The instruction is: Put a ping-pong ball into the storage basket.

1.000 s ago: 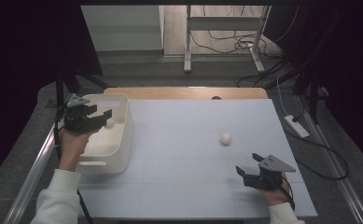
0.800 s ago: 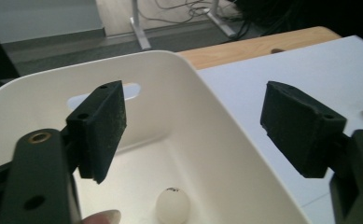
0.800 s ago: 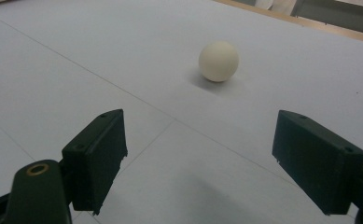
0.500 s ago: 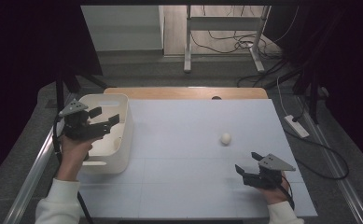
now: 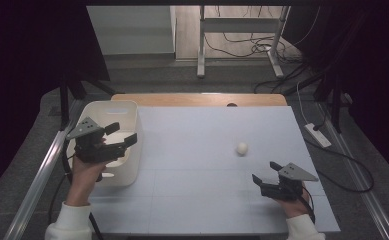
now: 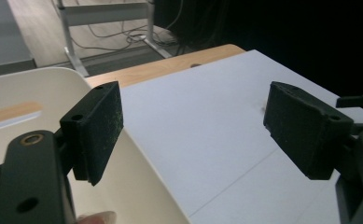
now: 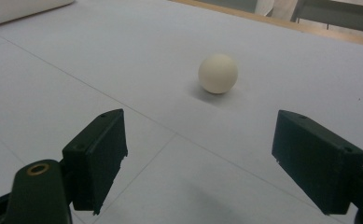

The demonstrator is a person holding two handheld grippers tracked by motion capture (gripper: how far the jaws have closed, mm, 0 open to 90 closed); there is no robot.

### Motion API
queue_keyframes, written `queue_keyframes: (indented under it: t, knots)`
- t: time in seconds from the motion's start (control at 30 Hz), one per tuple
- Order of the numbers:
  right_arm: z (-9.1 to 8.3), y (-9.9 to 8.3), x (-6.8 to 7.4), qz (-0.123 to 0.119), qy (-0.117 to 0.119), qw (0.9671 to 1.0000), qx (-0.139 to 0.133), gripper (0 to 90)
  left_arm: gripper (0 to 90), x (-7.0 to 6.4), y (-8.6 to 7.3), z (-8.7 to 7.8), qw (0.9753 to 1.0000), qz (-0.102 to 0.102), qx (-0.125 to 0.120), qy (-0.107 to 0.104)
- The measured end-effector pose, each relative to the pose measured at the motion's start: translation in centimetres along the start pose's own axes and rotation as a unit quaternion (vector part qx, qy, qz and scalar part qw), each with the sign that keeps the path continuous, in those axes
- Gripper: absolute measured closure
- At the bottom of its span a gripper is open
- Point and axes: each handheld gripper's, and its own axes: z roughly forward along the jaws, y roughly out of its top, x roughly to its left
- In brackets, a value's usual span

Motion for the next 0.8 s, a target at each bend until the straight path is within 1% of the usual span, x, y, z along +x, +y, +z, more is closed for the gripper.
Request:
queue_keyframes:
  t: [0.03, 0.07, 0.2, 0.23, 0.43, 0.47, 0.5, 0.67, 0.8]
  knots:
    - [-0.1, 0.0, 0.0, 0.001, 0.000, 1.0000, 0.001, 18.1, 20.6, -0.2, 0.0, 0.1, 1.0000, 0.003, -0.002, -0.004]
    - [-0.2, 0.1, 0.1, 0.002, 0.006, 1.0000, 0.002, 18.1, 20.5, -0.3, -0.1, 0.3, 1.0000, 0.005, -0.002, -0.006]
    - [-0.2, 0.2, 0.3, 0.000, 0.011, 0.9999, 0.003, 18.0, 20.4, -1.0, -0.2, 0.6, 0.9998, 0.019, -0.002, -0.009]
    - [-0.2, 0.2, 0.4, 0.000, 0.012, 0.9999, 0.004, 17.9, 20.4, -1.2, -0.3, 0.7, 0.9996, 0.025, -0.002, -0.012]
    - [-0.1, 0.2, 0.4, 0.001, 0.016, 0.9999, 0.006, 17.6, 20.5, -2.2, -0.5, 1.2, 0.9987, 0.035, -0.007, -0.036]
    - [-0.1, 0.2, 0.4, 0.001, 0.017, 0.9999, 0.004, 17.6, 20.5, -2.3, -0.5, 1.3, 0.9985, 0.037, -0.002, -0.039]
    - [-0.1, 0.2, 0.4, 0.001, 0.018, 0.9998, 0.003, 17.6, 20.3, -2.6, -0.5, 1.5, 0.9982, 0.045, 0.004, -0.039]
    - [-0.4, 0.2, 0.2, 0.005, 0.020, 0.9998, -0.001, 17.5, 20.2, -3.2, -0.7, 2.1, 0.9979, 0.047, 0.012, -0.044]
    - [-0.3, 0.2, 0.1, 0.007, 0.020, 0.9998, -0.001, 17.5, 20.2, -3.8, -0.9, 2.7, 0.9972, 0.050, 0.018, -0.053]
